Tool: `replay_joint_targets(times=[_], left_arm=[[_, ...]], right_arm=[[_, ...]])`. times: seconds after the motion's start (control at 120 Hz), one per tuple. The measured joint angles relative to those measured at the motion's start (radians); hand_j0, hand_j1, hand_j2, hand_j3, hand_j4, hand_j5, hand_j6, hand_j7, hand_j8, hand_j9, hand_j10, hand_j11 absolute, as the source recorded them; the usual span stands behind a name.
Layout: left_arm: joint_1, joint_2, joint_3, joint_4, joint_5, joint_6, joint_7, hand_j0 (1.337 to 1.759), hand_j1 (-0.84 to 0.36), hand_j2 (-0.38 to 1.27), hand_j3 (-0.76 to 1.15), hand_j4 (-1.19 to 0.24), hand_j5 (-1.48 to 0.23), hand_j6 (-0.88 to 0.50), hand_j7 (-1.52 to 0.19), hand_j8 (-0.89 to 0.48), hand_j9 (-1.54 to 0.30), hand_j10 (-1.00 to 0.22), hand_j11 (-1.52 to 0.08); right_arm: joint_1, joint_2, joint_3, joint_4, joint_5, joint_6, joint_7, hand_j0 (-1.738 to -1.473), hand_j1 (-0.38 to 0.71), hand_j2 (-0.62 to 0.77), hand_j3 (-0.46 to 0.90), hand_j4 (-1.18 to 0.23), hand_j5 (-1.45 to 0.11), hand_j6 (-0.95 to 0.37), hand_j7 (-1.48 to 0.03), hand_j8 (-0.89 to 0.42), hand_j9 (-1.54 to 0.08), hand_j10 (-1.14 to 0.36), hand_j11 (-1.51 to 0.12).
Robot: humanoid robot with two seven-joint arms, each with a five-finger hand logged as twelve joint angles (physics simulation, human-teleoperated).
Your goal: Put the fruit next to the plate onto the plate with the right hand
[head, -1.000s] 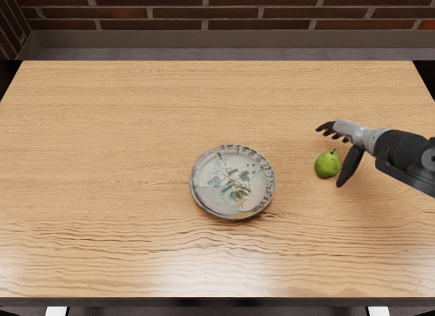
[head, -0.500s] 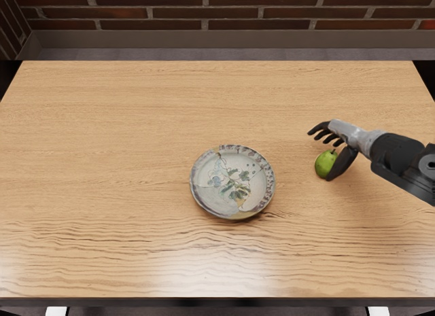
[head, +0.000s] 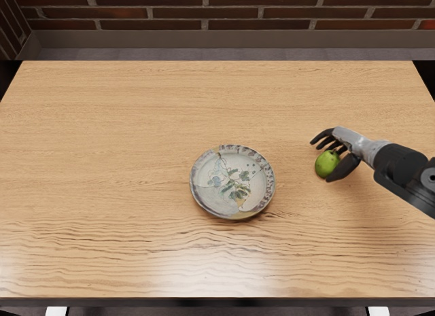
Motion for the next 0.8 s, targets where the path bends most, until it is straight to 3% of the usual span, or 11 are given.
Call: replay_joint_targets(times=[0.183,0.467,0.8], left_arm=[[0.000,0.000,0.000,0.000,0.000,0.000,0.000,1.658,0.35,0.00,0.00,0.00,0.00,0.00,0.00,0.00,0.00,0.00,0.00],[0.000,0.000,0.000,0.000,0.000,0.000,0.000,1.658,0.35,0.00,0.00,0.00,0.00,0.00,0.00,0.00,0.00,0.00,0.00],[0.000,0.000,0.000,0.000,0.000,0.000,0.000,1.658,0.35,0.00,0.00,0.00,0.00,0.00,0.00,0.00,0.00,0.00,0.00]], right_arm=[[-0.004,-0.005,0.007,0.004,0.002,0.000,0.004,-1.658,0.19,-0.07,0.00,-0.46,-0.60,-0.46,-0.60,-0.46,-0.60,-0.46,-0.60],[-0.009,-0.025,0.018,0.012,0.040,0.002,0.006,-1.657,0.24,0.06,0.00,-0.54,-0.72,-0.48,-0.71,-0.41,-0.72,-0.54,-0.72],[-0.007,-0.059,0.080,0.030,0.092,0.067,0.006,-1.658,0.26,0.17,0.00,-0.58,-0.79,-0.49,-0.77,-0.40,-0.79,-0.54,-0.78]])
